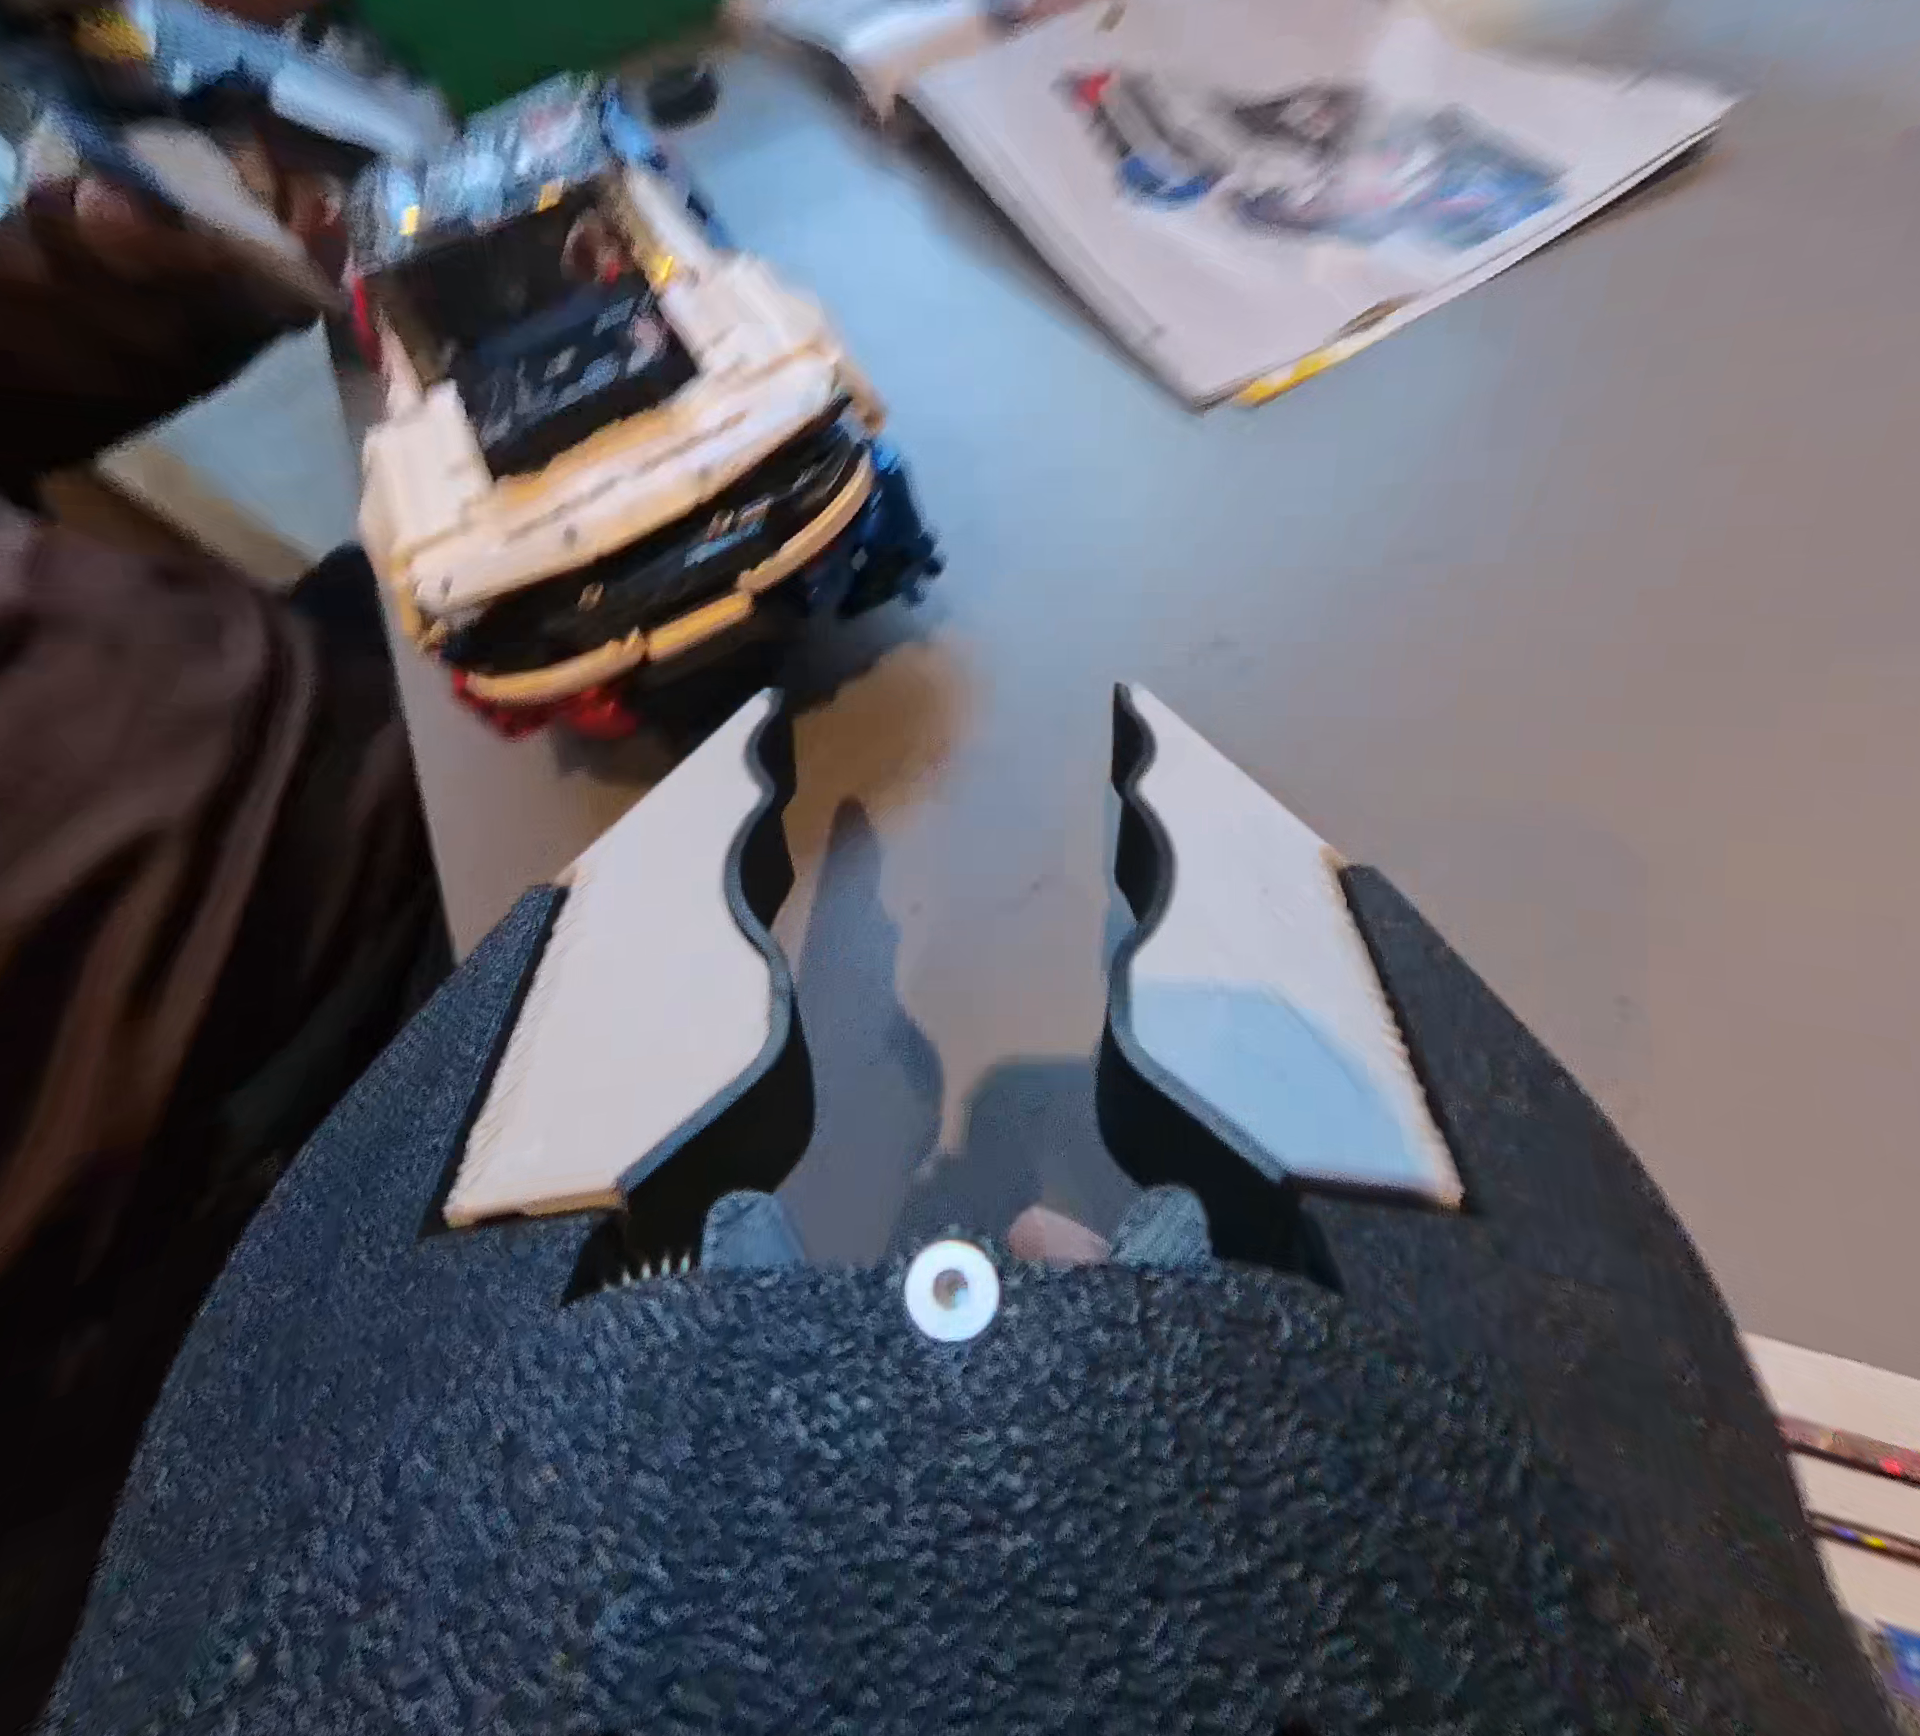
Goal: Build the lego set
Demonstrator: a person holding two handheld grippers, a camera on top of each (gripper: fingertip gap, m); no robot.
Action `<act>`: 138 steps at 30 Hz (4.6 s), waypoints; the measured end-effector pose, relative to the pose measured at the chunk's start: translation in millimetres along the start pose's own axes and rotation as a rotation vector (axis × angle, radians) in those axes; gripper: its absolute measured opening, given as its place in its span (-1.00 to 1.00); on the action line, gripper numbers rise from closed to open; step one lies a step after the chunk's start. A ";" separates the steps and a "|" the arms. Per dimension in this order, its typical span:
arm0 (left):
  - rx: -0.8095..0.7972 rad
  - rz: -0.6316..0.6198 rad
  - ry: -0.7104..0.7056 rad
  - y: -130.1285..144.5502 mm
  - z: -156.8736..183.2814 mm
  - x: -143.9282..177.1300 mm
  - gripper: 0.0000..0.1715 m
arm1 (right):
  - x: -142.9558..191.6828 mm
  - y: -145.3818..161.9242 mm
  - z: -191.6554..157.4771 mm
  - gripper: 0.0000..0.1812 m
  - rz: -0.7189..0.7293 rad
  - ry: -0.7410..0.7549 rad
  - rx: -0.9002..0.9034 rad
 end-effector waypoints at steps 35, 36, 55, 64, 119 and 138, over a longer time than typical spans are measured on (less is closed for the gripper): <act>-0.043 0.326 0.036 -30.7 -51.5 70.8 -0.40 | -140.5 -170.9 -248.1 -0.44 0.244 -0.099 0.385; -0.040 0.329 0.049 -30.5 -55.6 73.9 -0.42 | -169.0 -163.0 -262.0 -0.52 0.197 -0.108 0.407; -0.056 0.186 0.095 9.6 -92.8 115.4 -1.00 | -369.7 -156.3 -280.6 -1.00 0.036 0.273 0.320; -0.041 0.161 0.067 19.6 -90.9 122.4 -0.96 | -400.8 -156.3 -278.1 -1.00 0.008 0.363 0.383; -0.373 -0.508 -0.012 0.5 -283.6 153.4 -0.52 | -414.8 -172.0 -268.3 -0.88 0.088 0.273 0.268; -0.356 -0.698 0.108 25.2 -308.9 117.1 -0.79 | -410.0 -177.4 -279.0 -0.88 0.148 0.208 0.287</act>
Point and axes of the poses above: each gripper's, where its closed fingertips meet, x back along the fingers, y out of its underside, z = x × y across the jaws, the point moved 1 cm from there along x, back along the fingers, and after that the axes turned 5 degrees about x, right-handed, at the moved point
